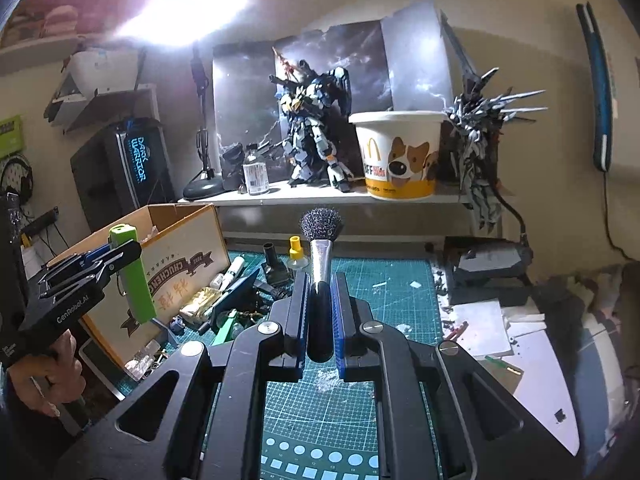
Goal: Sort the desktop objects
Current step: 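Carry the green block and the brush toward the cardboard box with both grippers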
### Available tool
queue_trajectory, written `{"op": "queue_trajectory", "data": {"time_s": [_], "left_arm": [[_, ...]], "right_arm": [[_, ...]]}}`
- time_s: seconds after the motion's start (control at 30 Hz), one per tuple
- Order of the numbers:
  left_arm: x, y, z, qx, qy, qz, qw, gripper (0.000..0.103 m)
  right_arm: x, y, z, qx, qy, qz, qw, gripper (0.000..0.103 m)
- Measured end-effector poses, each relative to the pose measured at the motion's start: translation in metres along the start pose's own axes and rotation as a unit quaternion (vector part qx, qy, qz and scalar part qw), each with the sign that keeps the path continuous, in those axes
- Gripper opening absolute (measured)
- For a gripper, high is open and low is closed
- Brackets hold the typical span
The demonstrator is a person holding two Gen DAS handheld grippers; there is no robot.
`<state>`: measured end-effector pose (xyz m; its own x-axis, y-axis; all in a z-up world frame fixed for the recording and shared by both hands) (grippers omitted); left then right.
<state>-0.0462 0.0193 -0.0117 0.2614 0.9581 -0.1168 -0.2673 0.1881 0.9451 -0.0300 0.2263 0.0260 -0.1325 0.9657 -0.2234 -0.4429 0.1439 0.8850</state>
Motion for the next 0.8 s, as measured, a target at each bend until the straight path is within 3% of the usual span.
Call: {"op": "queue_trajectory", "data": {"time_s": [0.37,0.8], "left_arm": [[-0.001,0.006,0.009,0.015,-0.005,-0.004,0.9999,0.025],[-0.021,0.016,0.037,0.036,0.029,-0.006,0.9989,0.025]], "right_arm": [[-0.001,0.002,0.001,0.001,0.002,0.0,1.0,0.011],[-0.017,0.005,0.003,0.004,0.023,0.01,1.0,0.011]]}}
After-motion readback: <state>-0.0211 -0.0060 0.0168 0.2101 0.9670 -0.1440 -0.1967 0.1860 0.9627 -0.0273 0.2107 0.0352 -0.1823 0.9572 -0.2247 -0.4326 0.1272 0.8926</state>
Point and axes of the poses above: each gripper's, at about its wrist camera, not at the fingertips, and z roughly against the way its jaws point, x to its right, y to its top, the point moved 4 cm from there along -z, roughly the way its jaws point, and after that the axes turned 8 degrees about -z, right-handed, at the moved point
